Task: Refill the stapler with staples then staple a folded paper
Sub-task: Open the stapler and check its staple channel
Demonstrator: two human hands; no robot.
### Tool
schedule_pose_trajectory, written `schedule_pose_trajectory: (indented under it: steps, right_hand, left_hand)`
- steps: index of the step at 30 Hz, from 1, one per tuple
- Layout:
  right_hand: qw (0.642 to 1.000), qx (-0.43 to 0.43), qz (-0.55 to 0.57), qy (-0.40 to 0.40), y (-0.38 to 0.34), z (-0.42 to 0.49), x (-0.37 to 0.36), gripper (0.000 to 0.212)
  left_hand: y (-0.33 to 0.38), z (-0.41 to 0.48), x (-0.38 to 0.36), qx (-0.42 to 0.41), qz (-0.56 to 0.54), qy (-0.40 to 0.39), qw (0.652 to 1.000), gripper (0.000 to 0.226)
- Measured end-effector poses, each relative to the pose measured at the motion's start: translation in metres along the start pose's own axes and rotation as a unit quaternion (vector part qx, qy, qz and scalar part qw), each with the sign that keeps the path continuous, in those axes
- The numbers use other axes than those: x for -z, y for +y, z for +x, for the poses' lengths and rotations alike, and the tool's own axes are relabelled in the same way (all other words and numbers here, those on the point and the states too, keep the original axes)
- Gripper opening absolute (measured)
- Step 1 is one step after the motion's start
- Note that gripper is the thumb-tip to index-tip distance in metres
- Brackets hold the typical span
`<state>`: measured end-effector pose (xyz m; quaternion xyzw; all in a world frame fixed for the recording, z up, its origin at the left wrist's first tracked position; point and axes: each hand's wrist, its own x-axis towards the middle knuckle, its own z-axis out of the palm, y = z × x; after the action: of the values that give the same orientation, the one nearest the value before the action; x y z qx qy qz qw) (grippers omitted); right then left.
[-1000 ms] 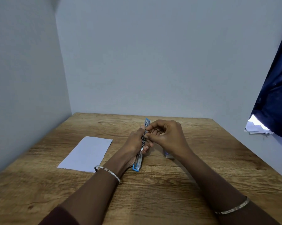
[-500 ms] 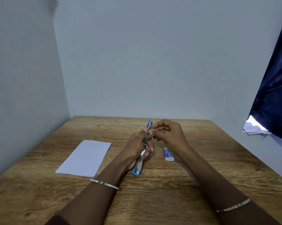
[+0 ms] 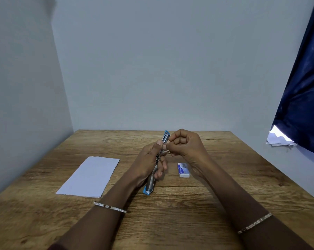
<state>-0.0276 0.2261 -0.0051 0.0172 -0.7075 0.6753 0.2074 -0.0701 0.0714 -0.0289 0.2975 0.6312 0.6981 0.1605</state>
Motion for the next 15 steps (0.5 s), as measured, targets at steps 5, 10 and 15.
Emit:
schedule_pose_trajectory:
  steps: [5, 10, 15]
  right_hand:
    - [1.0, -0.023, -0.005, -0.015, -0.002, 0.001, 0.002, 0.026]
    - [0.998, -0.053, -0.007, -0.015, -0.007, -0.001, 0.003, 0.024]
    - [0.999, -0.045, -0.02, -0.001, -0.013, -0.005, 0.002, 0.02]
  left_hand:
    - [-0.002, 0.0, 0.0, 0.004, -0.01, 0.004, 1.0, 0.05]
    - [-0.005, 0.002, 0.0, 0.009, -0.007, -0.001, 1.0, 0.049]
    - [-0.007, 0.004, 0.003, 0.011, -0.001, -0.001, 1.0, 0.052]
